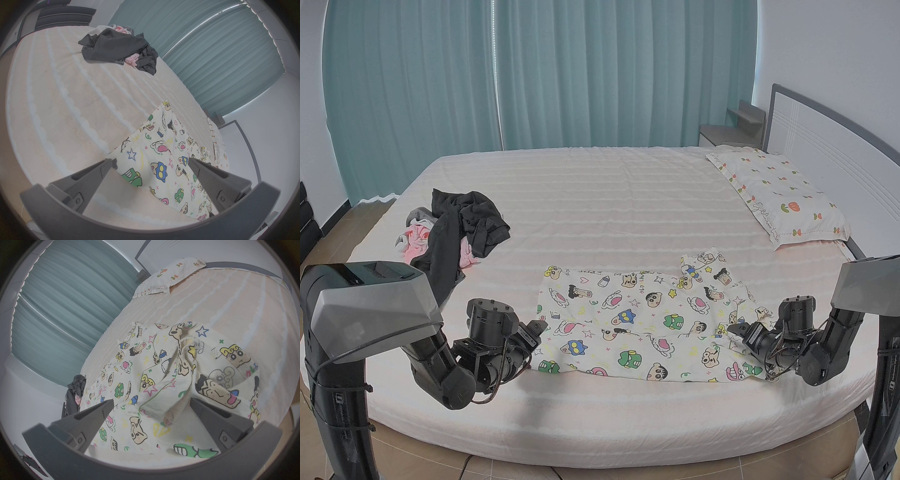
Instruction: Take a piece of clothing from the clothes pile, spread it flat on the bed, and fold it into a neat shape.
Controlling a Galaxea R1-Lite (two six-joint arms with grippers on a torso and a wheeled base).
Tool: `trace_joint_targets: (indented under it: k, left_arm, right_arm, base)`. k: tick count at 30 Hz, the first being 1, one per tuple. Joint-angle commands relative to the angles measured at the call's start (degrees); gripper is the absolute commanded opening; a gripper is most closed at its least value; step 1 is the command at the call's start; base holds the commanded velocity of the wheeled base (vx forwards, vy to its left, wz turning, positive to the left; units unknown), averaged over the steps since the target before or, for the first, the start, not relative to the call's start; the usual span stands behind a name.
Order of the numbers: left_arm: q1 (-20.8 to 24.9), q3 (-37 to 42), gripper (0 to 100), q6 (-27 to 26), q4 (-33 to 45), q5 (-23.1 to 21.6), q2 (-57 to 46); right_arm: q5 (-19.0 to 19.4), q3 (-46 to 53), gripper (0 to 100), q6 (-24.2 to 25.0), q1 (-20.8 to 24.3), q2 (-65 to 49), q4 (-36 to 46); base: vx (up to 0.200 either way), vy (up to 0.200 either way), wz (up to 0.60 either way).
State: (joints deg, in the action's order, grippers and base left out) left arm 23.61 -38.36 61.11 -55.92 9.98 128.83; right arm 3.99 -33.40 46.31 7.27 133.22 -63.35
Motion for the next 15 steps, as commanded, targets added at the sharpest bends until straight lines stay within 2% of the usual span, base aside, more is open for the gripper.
trace_joint_targets:
  k: [1, 10, 15]
  left_arm:
    - [0.0, 0.1, 100, 0.0, -0.4, 0.0, 0.5]
    - [0.1, 0.1, 100, 0.0, -0.4, 0.0, 0.5]
    - [0.0, 0.1, 100, 0.0, -0.4, 0.1, 0.5]
  right_arm:
    - [0.1, -0.3, 0, 0.1, 0.0, 0.6, 0.0]
    - [-0.1, 0.4, 0, 0.2, 0.0, -0.2, -0.5]
    - [-1.6, 1.0, 0, 0.1, 0.8, -3.8, 0.1]
  base:
    - [0.0, 0.0, 0.0]
    - [0.0, 0.0, 0.0]
    - [0.0, 0.0, 0.0]
